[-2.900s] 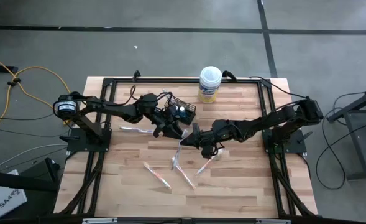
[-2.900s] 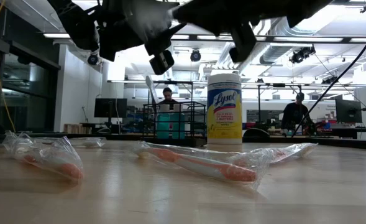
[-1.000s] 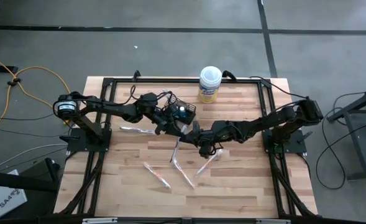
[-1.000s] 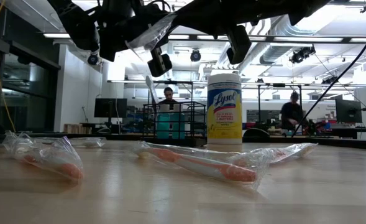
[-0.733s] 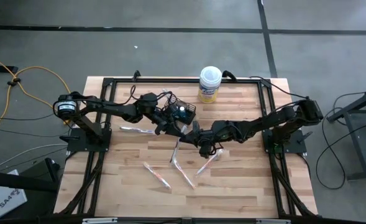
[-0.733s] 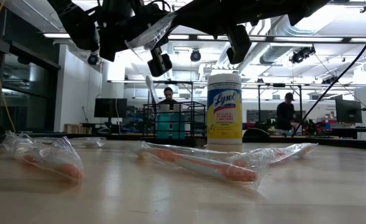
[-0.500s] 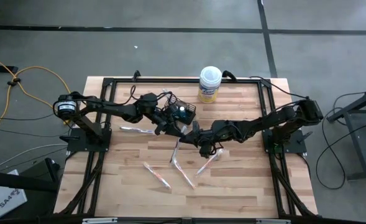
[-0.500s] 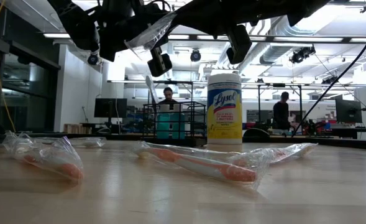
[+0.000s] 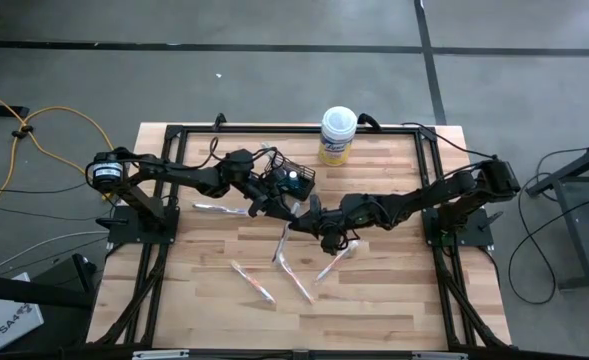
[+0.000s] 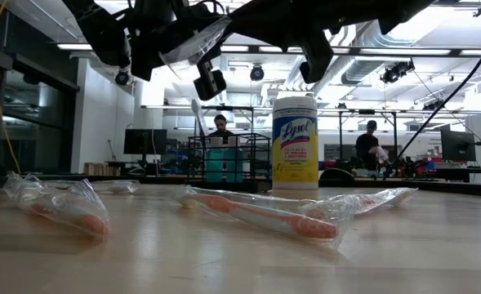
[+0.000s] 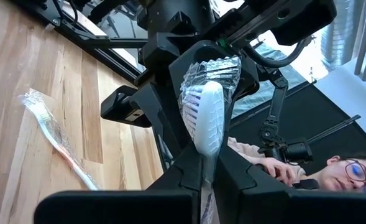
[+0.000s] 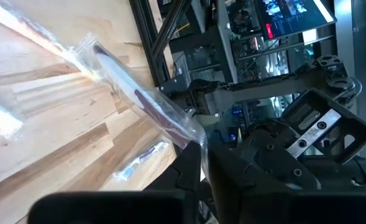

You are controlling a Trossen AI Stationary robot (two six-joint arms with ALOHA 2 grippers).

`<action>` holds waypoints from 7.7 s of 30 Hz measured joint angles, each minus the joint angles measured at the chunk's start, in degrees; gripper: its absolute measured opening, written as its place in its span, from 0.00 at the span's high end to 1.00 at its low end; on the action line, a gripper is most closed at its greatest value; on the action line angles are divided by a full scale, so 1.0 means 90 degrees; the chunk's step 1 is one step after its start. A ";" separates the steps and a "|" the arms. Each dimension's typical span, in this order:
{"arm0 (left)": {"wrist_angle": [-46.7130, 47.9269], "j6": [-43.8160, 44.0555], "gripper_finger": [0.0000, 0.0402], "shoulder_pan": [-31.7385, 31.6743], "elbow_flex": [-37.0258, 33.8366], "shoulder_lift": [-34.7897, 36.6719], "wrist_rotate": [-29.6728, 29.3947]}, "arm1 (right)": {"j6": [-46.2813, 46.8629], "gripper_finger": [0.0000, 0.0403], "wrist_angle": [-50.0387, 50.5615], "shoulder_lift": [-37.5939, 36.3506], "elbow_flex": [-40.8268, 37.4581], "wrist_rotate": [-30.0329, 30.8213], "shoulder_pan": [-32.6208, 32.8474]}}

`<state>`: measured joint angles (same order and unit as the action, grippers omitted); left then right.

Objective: Pick & Place toothbrushing station
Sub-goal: Put the bottom violet toothbrush into the black mesh organizer, then put the violet toothbrush into the black mesh organizer

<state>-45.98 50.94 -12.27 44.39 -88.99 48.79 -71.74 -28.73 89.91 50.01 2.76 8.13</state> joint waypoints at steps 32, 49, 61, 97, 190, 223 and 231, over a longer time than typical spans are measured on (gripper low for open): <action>-0.0154 -0.0078 0.96 -0.0050 0.0002 0.0007 -0.0133 | 0.1117 0.66 -0.0032 0.0005 -0.0004 0.1002 0.0446; -0.0081 -0.0922 0.97 -0.0615 0.0002 0.0452 -0.0663 | 0.1981 0.66 -0.0175 0.0005 -0.0004 0.4091 0.1872; 0.2953 -0.3477 0.97 -0.0104 0.0002 0.2168 -0.5318 | 0.2833 0.66 -0.0112 0.0005 -0.0004 0.4702 0.2013; -0.0219 -0.5678 0.97 0.1017 0.0002 0.0269 -1.1464 | 0.3461 0.66 0.0184 0.0000 -0.0004 0.4649 0.1930; 0.5972 -0.3225 0.70 0.1810 -0.0171 0.2352 -0.8262 | 0.4619 0.66 0.0853 0.0000 -0.0001 0.4701 0.1930; 1.1313 -0.2970 0.70 0.1651 -0.0178 0.2455 -0.6640 | 0.4667 0.66 0.0930 0.0000 -0.0001 0.4693 0.1930; 1.1186 -0.2955 0.70 0.1192 -0.0264 0.2361 -0.6592 | 0.4664 0.66 0.0930 0.0000 -0.0001 0.4695 0.1930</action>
<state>54.69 24.35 -1.55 42.01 -67.74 -10.54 -29.76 -20.36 89.91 50.00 45.01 25.50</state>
